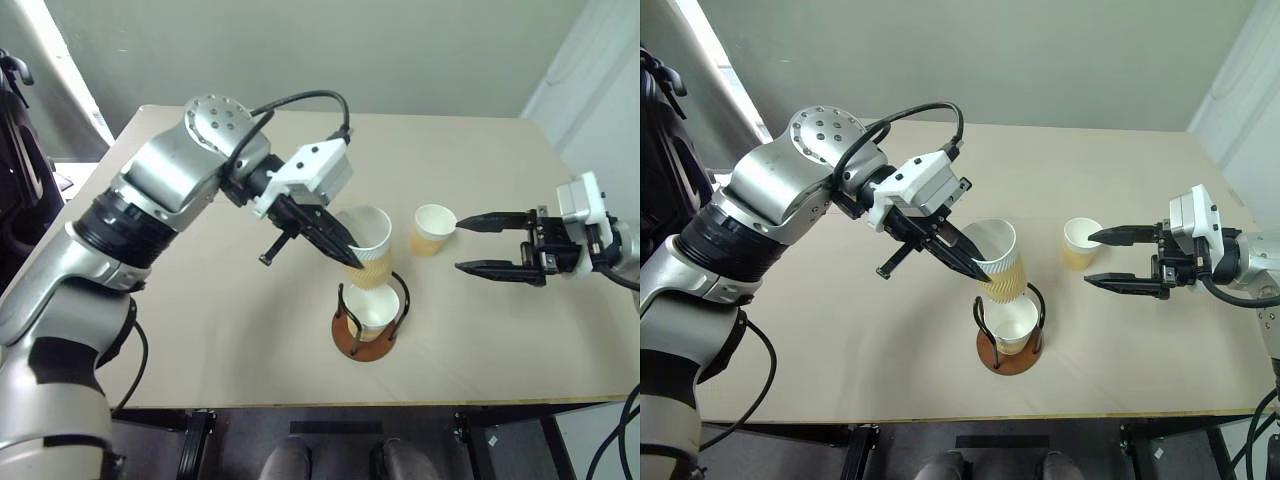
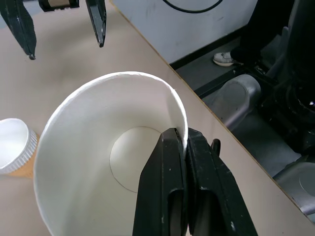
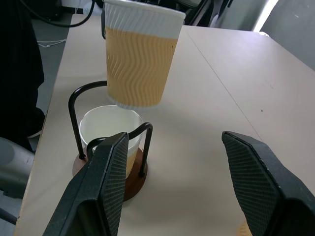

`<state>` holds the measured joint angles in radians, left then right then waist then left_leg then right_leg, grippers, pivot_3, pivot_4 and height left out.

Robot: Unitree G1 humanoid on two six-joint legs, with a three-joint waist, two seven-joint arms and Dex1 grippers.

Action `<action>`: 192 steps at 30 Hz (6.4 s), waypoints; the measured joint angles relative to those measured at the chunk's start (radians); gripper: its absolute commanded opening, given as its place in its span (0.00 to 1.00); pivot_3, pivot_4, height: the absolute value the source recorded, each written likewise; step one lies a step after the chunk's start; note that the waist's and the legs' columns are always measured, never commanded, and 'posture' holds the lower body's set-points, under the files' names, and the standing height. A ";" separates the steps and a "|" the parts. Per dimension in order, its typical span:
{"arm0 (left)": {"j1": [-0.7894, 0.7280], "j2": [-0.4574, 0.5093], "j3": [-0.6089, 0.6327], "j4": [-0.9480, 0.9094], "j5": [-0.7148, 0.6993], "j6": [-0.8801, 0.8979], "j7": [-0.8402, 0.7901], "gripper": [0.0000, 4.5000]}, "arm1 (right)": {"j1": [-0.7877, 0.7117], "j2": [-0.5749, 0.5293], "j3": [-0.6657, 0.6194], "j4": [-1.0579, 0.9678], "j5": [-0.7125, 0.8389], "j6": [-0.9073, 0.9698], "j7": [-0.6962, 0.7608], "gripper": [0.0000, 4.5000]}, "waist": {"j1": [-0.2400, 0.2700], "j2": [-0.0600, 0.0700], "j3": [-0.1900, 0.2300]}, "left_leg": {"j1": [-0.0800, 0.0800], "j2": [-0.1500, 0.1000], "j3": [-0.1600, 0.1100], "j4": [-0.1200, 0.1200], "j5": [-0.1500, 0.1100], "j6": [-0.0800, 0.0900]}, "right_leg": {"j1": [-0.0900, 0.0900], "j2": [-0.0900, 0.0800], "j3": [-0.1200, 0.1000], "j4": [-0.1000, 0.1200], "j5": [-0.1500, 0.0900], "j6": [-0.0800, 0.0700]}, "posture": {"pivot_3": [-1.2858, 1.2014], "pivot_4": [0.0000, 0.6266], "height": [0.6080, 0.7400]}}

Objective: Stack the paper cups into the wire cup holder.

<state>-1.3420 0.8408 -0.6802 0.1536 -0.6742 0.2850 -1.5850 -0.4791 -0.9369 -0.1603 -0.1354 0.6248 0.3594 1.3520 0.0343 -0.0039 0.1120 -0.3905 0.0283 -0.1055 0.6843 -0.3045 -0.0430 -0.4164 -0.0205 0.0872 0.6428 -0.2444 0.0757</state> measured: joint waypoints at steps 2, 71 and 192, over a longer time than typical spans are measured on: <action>0.000 0.000 -0.001 0.000 -0.001 -0.001 0.000 0.01 | 0.000 0.000 0.000 0.000 0.000 0.000 0.000 0.67 | -0.001 0.000 0.000 | 0.000 0.000 0.000 0.000 0.000 0.000 | 0.000 0.000 0.000 0.000 0.000 0.000 | 0.52 0.24 1.00; 0.064 -0.080 -0.030 0.059 0.131 -0.050 0.000 0.73 | 0.003 -0.005 0.000 -0.001 -0.011 -0.001 -0.036 0.67 | -0.001 0.000 0.000 | 0.000 0.000 0.001 0.000 0.000 0.000 | 0.000 0.000 0.000 0.001 0.000 0.000 | 0.52 0.24 1.00; 0.443 0.085 0.518 -0.066 0.313 0.173 0.016 1.00 | -0.582 0.060 0.164 -0.247 0.073 0.790 -0.130 0.01 | -0.018 0.001 0.001 | -0.001 0.001 0.000 -0.004 0.001 -0.001 | -0.006 0.000 0.000 0.001 -0.002 -0.004 | 0.52 0.24 1.00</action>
<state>-0.8987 0.9256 -0.1621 0.0872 -0.3611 0.4584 -1.5694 -1.0609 -0.8768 0.0035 -0.3828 0.6980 1.1491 1.2223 0.0158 -0.0028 0.1126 -0.3914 0.0296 -0.1058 0.6799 -0.3037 -0.0438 -0.4222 -0.0203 0.0876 0.6436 -0.2464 0.0718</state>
